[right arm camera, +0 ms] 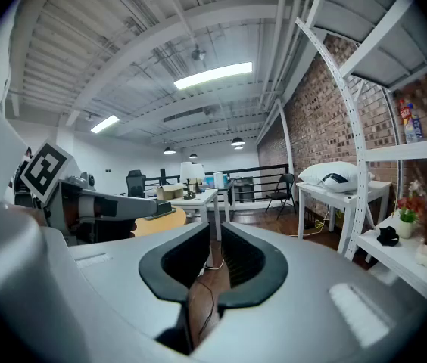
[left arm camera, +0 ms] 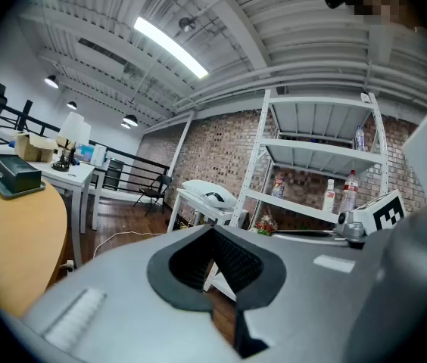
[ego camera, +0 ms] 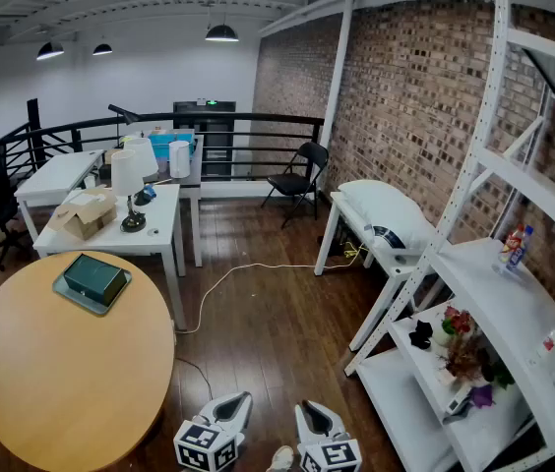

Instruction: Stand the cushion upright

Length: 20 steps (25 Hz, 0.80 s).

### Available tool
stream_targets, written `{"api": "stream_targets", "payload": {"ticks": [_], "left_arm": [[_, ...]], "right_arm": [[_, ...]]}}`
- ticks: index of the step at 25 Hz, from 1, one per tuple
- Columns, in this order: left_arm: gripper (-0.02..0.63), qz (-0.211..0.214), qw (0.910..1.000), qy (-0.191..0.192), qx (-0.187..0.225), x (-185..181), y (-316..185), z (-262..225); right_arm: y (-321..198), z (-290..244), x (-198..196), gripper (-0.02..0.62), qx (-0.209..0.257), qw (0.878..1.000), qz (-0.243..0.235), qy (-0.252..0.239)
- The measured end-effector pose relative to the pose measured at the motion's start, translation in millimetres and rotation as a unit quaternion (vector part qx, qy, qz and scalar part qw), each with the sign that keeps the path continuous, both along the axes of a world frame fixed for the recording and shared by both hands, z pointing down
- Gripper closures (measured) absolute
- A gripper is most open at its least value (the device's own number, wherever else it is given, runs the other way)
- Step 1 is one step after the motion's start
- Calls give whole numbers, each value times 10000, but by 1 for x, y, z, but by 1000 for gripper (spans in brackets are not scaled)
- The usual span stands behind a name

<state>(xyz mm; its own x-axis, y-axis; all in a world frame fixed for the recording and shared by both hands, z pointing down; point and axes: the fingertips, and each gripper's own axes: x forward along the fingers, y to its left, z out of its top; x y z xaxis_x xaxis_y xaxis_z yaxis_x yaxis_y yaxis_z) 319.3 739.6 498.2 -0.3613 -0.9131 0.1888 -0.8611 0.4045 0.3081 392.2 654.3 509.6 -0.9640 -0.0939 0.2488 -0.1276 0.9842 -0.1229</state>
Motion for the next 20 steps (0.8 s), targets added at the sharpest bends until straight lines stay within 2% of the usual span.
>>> {"api": "stream_targets", "payload": {"ticks": [7, 15, 20], "left_arm": [[606, 3, 9999, -105, -125, -36, -61, 2], [606, -183, 9996, -208, -105, -107, -154, -11], [606, -229, 9993, -258, -158, -132, -210, -15]], "right_arm": [[-57, 3, -54, 551, -72, 9998, -109, -132], [-139, -10, -134, 551, -28, 9989, -355, -318], [-200, -16, -160, 551, -6, 9988, -290, -394]]}}
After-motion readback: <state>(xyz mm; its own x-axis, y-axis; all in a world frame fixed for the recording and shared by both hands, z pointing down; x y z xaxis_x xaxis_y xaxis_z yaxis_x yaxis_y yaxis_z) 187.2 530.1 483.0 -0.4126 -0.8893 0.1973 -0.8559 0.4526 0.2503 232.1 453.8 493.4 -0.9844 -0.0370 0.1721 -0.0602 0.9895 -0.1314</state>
